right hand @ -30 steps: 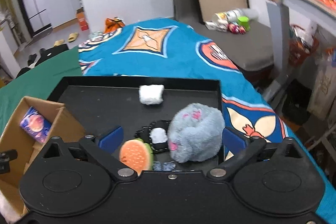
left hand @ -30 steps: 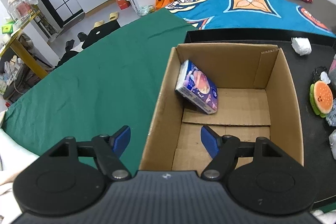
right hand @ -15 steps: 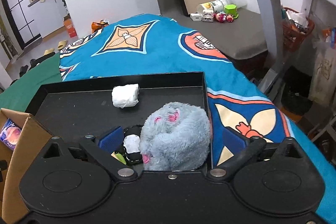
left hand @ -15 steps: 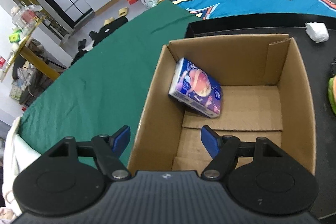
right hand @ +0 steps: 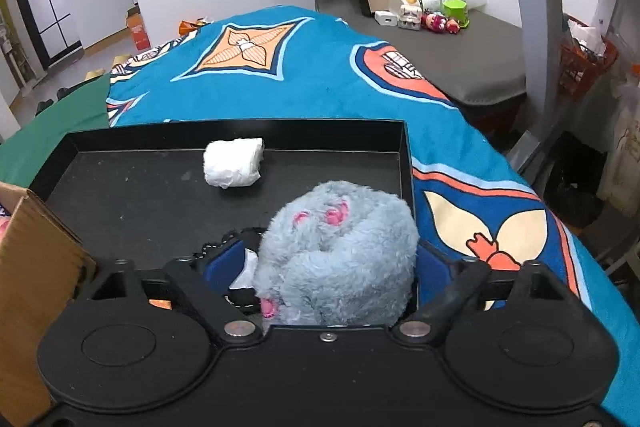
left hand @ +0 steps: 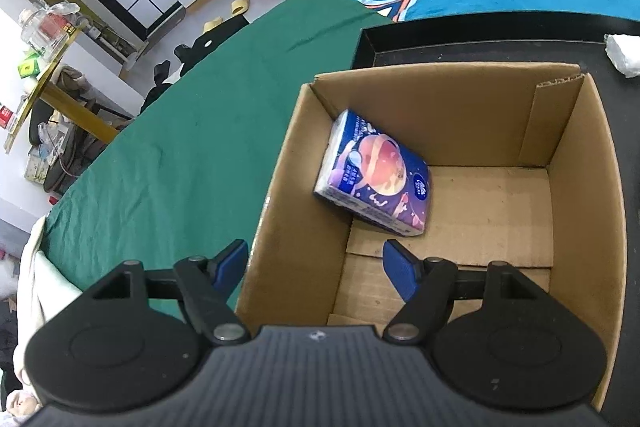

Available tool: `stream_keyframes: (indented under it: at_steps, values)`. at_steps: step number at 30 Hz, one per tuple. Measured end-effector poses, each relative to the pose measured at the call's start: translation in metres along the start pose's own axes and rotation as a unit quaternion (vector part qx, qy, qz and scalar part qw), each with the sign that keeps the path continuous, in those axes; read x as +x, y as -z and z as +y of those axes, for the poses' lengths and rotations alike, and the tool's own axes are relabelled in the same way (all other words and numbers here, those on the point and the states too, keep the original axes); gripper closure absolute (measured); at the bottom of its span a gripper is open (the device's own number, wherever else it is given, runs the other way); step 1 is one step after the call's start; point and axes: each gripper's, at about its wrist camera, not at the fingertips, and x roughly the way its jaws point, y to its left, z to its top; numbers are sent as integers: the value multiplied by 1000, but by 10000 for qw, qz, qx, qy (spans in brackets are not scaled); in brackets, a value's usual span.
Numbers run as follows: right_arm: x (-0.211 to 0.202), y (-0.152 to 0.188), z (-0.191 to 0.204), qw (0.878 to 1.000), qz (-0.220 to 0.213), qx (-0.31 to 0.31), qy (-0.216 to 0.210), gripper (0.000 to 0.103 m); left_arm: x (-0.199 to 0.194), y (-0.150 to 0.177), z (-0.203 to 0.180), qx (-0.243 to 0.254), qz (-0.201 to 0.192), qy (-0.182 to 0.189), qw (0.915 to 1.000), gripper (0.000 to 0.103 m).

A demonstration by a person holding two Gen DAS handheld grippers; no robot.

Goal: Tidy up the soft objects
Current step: 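Move the right gripper to the grey plush mouse and grasp it, then carry the grey plush mouse with the right gripper into the box and release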

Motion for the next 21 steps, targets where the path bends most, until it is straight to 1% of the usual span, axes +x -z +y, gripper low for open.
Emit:
stream_keyframes:
  at_steps: [1, 6, 9, 13, 17, 21]
  values:
    - [-1, 0, 0, 9999, -66, -52, 67, 31, -1, 0, 1, 3, -8, -5, 10000, 30]
    - [-3, -1, -4, 9999, -102, -40, 33, 37, -3, 1, 8, -46, -41, 30, 10000, 30]
    - [-7, -1, -4, 9999, -117, -9, 10, 38, -6, 1, 14, -41, -53, 96, 9999, 30]
    - [-15, -2, 0, 9998, -161, -71, -44, 38, -13, 1, 26, -34, -188, 153, 9997, 30]
    - [-27, -4, 3, 9994, -342, -69, -35, 38, -18, 5, 37, -81, -264, 338, 9990, 30]
    - [-39, -5, 5, 9991, -420, 27, -61, 38, -21, 12, 41, 15, -386, 452, 9982, 30]
